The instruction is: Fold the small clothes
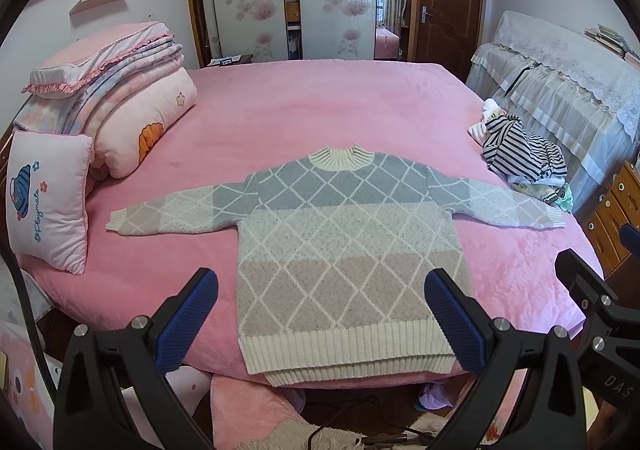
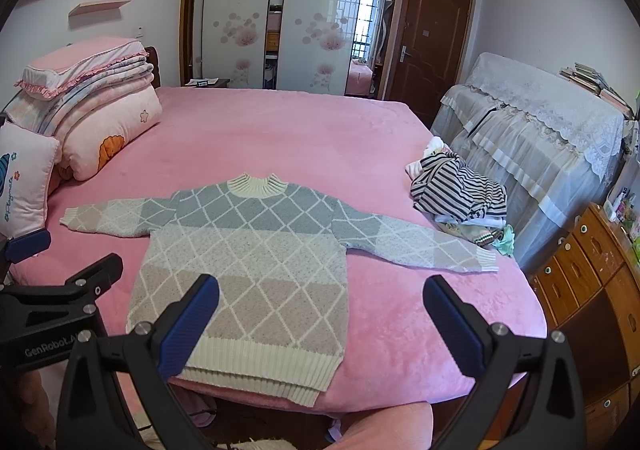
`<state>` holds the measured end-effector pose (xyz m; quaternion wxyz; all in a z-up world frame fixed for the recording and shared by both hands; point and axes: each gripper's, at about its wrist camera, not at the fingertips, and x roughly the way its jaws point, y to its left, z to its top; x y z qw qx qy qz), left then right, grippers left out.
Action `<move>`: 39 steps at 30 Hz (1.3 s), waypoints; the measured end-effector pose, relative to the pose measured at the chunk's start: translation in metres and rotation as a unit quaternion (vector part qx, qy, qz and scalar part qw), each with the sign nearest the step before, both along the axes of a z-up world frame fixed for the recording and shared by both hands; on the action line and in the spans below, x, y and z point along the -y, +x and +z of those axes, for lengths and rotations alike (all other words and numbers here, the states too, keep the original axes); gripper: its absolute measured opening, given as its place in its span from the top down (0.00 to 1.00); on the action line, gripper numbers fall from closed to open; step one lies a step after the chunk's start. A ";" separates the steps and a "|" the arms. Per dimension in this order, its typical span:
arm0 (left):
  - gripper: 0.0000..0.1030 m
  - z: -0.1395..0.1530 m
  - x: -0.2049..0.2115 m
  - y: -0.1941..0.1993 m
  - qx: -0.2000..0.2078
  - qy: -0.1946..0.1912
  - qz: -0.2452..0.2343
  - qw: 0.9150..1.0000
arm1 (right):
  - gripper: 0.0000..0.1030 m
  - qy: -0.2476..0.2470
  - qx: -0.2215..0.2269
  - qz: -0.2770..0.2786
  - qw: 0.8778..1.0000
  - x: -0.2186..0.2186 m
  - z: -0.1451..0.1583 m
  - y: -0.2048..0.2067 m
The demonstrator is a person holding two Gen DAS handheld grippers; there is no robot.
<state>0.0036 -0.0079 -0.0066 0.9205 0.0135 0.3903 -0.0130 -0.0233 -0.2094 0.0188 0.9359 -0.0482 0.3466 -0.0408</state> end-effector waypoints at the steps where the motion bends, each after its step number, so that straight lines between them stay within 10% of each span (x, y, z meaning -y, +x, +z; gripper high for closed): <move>1: 0.01 0.000 0.000 0.000 0.000 0.000 0.000 1.000 | 0.01 0.000 0.000 0.000 1.000 0.000 0.000 0.000; 39: 0.01 0.000 0.000 0.000 -0.001 -0.007 -0.016 1.000 | 0.01 0.015 0.007 0.002 1.000 -0.002 0.003 0.003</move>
